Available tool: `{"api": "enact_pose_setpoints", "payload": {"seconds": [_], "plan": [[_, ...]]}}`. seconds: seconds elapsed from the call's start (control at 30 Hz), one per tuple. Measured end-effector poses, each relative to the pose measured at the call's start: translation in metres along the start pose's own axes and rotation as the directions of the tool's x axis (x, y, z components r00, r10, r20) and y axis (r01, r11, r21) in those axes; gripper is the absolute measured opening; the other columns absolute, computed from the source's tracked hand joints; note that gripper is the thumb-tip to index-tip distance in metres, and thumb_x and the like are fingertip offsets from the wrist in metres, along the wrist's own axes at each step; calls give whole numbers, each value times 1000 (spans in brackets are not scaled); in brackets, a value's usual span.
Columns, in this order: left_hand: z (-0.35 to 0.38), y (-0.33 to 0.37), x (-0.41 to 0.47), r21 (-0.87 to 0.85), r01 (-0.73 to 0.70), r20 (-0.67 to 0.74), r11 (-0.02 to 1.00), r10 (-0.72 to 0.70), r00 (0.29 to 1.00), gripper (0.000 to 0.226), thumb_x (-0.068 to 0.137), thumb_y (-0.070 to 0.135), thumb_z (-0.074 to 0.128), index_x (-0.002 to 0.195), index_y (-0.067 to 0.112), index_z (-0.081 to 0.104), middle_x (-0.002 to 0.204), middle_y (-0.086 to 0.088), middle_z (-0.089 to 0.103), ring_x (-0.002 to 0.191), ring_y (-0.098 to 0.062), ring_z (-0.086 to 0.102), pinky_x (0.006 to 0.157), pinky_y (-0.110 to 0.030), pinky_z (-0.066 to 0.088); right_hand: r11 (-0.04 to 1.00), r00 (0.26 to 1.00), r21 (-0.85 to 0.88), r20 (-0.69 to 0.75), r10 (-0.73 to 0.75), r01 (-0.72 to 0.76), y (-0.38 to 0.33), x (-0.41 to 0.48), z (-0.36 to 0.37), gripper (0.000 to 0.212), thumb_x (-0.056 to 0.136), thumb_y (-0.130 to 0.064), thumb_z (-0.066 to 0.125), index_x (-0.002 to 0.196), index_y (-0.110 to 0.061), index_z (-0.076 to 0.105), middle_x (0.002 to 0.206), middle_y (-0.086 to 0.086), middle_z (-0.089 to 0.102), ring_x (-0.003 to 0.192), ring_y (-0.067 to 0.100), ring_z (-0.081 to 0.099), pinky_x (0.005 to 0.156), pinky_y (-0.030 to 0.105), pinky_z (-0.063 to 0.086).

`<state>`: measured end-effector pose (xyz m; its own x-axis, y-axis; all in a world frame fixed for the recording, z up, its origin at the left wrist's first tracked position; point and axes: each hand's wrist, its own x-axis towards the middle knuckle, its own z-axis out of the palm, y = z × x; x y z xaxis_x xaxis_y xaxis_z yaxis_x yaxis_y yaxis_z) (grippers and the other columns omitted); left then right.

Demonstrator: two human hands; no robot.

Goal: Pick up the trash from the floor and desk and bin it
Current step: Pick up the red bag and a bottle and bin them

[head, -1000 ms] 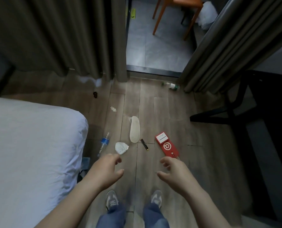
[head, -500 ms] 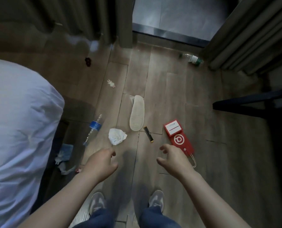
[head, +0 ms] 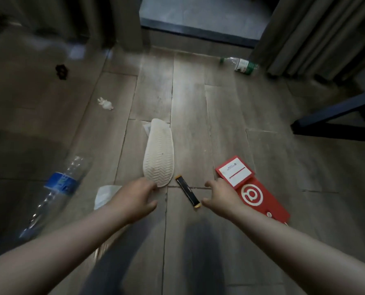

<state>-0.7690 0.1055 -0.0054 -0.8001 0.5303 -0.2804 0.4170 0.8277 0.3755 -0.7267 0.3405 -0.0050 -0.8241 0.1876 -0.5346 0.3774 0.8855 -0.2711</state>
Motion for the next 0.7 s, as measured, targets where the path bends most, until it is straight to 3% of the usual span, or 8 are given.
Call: {"api": "enact_pose_setpoints", "payload": {"seconds": [0.13, 0.2, 0.3, 0.4, 0.57, 0.7], "plan": [[18, -2, 25, 47, -55, -31, 997, 57, 998, 26, 86, 32, 55, 106, 15, 58, 111, -5, 60, 103, -23, 57, 81, -30, 44, 999, 992, -47, -129, -6, 0, 35, 31, 2, 42, 86, -29, 65, 124, -12, 55, 122, 10, 54, 105, 24, 56, 80, 28, 45], [22, 5, 26, 53, -71, -46, 996, 73, 996, 26, 86, 33, 56, 104, 15, 58, 108, -5, 60, 102, -23, 57, 79, -29, 44, 999, 985, -46, -171, 7, -15, 49, 36, 1, 42, 85, -29, 64, 122, -11, 54, 122, 11, 51, 110, 27, 53, 80, 31, 43], [30, 18, 28, 33, -76, -69, 997, 78, 995, 24, 85, 30, 56, 102, 14, 59, 108, -4, 60, 101, -21, 56, 74, -25, 37, 998, 973, -6, -221, 61, -64, 75, 37, -4, 60, 83, -34, 64, 136, -13, 45, 137, 11, 42, 128, 29, 41, 99, 37, 40], [38, 31, 34, 70, -105, -44, 992, 108, 993, 30, 86, 31, 55, 113, 18, 58, 115, -2, 60, 105, -19, 56, 79, -25, 39, 992, 969, 21, -214, 126, -124, 106, 43, -8, 77, 78, -42, 69, 142, -15, 36, 142, 12, 37, 132, 29, 37, 105, 38, 36], [42, 30, 46, 74, -119, -33, 990, 122, 992, 31, 86, 33, 56, 114, 19, 58, 114, 0, 59, 103, -17, 56, 81, -26, 42, 969, 964, 42, -100, 247, -244, 145, 58, -1, 127, 60, -63, 79, 153, -19, 4, 156, 15, 19, 143, 35, 19, 116, 47, 24], [46, 21, 35, 49, -104, -29, 993, 105, 994, 27, 85, 33, 58, 108, 19, 60, 109, 1, 62, 99, -17, 58, 79, -27, 44, 953, 955, 68, 6, 296, -295, 147, 59, 16, 141, 55, -71, 77, 152, -24, -14, 161, 16, 4, 147, 36, 7, 119, 49, 17]]}}
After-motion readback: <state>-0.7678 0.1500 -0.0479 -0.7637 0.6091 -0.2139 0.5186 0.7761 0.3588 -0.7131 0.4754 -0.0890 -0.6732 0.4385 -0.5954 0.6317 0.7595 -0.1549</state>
